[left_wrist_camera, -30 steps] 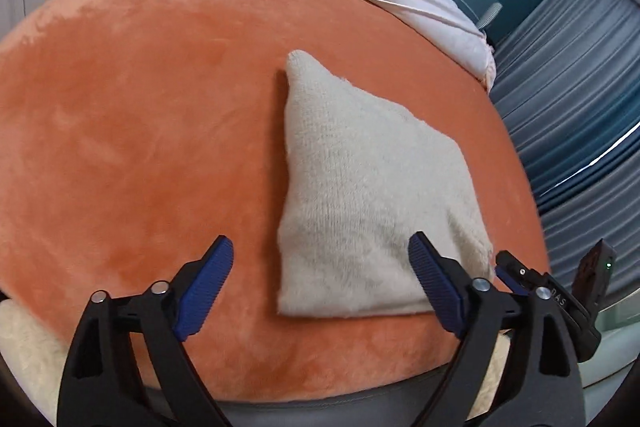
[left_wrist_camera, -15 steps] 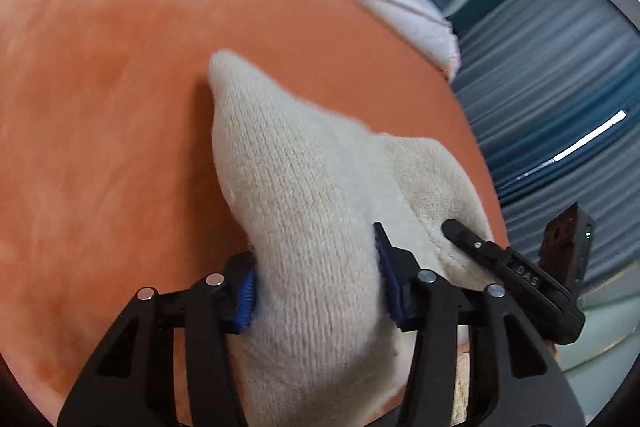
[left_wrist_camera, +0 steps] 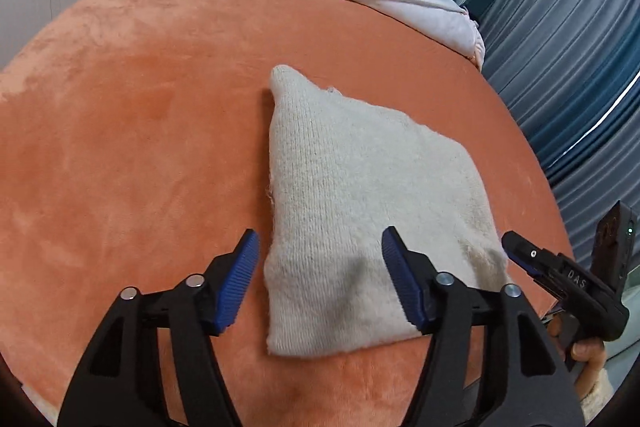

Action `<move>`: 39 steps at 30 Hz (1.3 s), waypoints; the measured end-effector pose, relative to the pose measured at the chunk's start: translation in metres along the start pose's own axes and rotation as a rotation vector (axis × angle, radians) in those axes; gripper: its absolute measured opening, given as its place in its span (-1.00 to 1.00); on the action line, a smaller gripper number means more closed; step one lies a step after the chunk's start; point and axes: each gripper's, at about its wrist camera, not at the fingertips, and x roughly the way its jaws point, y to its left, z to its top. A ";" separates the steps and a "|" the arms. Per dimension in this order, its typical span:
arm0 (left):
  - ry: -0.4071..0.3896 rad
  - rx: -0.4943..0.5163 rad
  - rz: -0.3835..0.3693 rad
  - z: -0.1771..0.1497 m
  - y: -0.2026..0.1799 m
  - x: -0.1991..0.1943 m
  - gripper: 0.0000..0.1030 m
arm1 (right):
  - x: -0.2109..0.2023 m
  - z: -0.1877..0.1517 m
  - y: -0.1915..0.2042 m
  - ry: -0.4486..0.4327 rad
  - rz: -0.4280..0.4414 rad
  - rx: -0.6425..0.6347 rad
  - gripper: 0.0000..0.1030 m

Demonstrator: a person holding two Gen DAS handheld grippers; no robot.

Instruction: Fold small clothes

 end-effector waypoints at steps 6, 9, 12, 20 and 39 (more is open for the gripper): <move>0.149 0.008 0.121 -0.032 0.009 0.042 0.27 | 0.022 -0.041 -0.021 0.066 -0.130 -0.133 -0.65; 0.147 0.005 0.152 -0.040 0.010 0.044 0.29 | 0.015 -0.034 -0.027 0.075 -0.089 -0.044 -0.64; 0.123 0.043 0.197 -0.040 -0.006 0.026 0.26 | -0.010 -0.030 -0.016 0.055 -0.087 -0.050 -0.55; 0.047 0.161 0.293 -0.068 -0.050 -0.010 0.43 | -0.061 -0.063 0.004 -0.054 -0.195 -0.122 -0.10; 0.017 0.162 0.396 -0.135 -0.052 0.026 0.72 | -0.018 -0.136 -0.010 -0.096 -0.292 -0.177 0.41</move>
